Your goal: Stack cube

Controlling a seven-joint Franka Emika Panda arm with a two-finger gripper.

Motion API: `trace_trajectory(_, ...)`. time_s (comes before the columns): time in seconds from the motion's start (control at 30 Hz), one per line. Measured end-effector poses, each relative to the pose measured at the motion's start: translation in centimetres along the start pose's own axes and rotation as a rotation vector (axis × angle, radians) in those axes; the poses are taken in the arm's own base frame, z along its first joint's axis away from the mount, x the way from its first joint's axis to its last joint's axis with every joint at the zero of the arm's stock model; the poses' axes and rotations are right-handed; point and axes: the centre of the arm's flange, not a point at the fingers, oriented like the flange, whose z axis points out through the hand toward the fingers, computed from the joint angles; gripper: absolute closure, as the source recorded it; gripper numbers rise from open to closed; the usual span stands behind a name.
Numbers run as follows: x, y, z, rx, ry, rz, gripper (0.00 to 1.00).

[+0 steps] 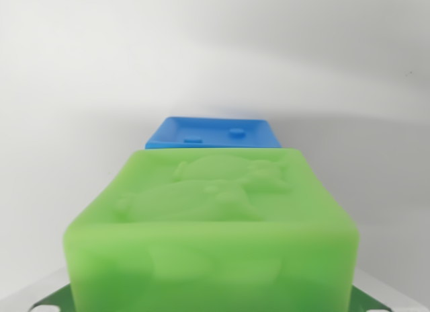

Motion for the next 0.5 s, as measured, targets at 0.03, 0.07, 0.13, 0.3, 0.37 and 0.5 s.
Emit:
trace_trajectory(0.03,0.0,0.0,0.2,0.000,0.001,0.000,1.00)
trace_trajectory(0.07,0.0,0.0,0.3,0.000,0.001,0.000,1.00)
trace_trajectory(0.13,0.0,0.0,0.6,0.000,0.001,0.000,1.00)
trace_trajectory(0.3,0.0,0.0,1.2,0.000,0.001,0.000,1.00)
trace_trajectory(0.37,0.0,0.0,1.3,0.000,0.000,0.000,1.00)
trace_trajectory(0.5,0.0,0.0,1.5,0.000,0.000,0.000,0.00)
